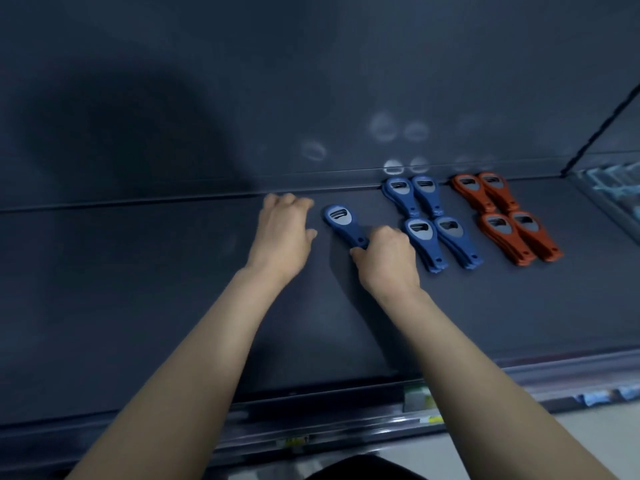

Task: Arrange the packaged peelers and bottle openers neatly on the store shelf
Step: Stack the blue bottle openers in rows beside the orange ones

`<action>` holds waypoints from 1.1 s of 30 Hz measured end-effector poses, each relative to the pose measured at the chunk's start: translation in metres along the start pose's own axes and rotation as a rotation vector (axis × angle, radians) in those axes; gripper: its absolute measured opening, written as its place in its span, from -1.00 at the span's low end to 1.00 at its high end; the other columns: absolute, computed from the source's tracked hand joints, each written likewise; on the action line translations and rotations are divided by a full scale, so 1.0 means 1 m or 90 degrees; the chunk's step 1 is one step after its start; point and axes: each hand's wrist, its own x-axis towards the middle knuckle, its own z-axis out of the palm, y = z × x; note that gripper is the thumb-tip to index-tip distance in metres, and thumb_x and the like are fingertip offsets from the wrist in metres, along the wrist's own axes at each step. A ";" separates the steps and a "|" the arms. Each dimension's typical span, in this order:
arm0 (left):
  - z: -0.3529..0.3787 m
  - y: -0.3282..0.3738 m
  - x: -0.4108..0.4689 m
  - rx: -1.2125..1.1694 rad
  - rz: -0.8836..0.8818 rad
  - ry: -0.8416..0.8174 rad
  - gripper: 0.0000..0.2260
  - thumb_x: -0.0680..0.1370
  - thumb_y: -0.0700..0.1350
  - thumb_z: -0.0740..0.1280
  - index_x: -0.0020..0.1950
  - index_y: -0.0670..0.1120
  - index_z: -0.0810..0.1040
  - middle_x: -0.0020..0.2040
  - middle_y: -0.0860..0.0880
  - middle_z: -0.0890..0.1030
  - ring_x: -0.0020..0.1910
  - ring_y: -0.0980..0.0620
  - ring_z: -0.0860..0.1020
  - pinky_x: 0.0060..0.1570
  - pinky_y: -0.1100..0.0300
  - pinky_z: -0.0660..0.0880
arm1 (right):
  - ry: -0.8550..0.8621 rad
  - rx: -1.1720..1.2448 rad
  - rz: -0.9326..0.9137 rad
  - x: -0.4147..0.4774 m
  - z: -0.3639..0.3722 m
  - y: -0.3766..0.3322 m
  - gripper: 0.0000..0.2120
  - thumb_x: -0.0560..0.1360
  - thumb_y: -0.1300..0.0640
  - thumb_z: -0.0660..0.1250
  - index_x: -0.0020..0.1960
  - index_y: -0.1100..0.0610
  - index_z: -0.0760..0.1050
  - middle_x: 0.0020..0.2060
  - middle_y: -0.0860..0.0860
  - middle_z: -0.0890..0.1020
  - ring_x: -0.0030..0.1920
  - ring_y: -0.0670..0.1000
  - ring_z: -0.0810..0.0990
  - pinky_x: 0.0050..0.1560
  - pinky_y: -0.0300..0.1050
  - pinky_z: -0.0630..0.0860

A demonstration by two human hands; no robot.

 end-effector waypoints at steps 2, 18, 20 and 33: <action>0.003 0.003 0.020 -0.012 0.022 -0.067 -0.54 0.50 -0.21 0.37 0.38 -0.16 0.37 0.26 -0.13 0.48 0.32 -0.09 0.29 0.32 0.10 0.26 | 0.000 -0.006 0.002 0.000 -0.002 0.001 -0.89 0.52 0.20 0.28 -0.10 0.26 0.45 -0.03 0.21 0.53 -0.01 0.21 0.51 -0.20 -0.09 0.36; 0.019 0.013 0.062 -0.170 0.043 -0.191 -0.67 0.42 -0.38 0.39 0.17 -0.20 0.57 -0.15 -0.03 0.53 -0.17 0.07 0.50 0.04 0.23 0.47 | 0.022 0.044 0.014 0.003 -0.001 0.007 -0.84 0.52 0.18 0.31 -0.16 0.22 0.36 -0.06 0.20 0.56 -0.02 0.22 0.54 -0.20 -0.11 0.39; 0.024 0.015 0.064 -0.188 0.039 -0.181 -0.66 0.42 -0.39 0.39 0.18 -0.21 0.56 -0.14 -0.06 0.54 -0.16 0.06 0.51 0.06 0.22 0.47 | 0.031 0.037 0.017 0.005 -0.001 0.007 -0.82 0.52 0.17 0.31 -0.17 0.19 0.33 -0.05 0.21 0.55 0.00 0.22 0.54 -0.18 -0.10 0.37; 0.043 0.025 0.065 -0.239 0.034 -0.066 -0.76 0.38 -0.38 0.42 -0.15 -0.12 0.43 -0.08 -0.06 0.42 -0.16 -0.04 0.53 -0.03 0.06 0.54 | 0.073 -0.025 0.054 0.021 0.000 0.005 -0.78 0.56 0.07 0.24 -0.01 0.25 0.44 -0.05 0.17 0.60 -0.01 0.20 0.57 -0.22 -0.09 0.37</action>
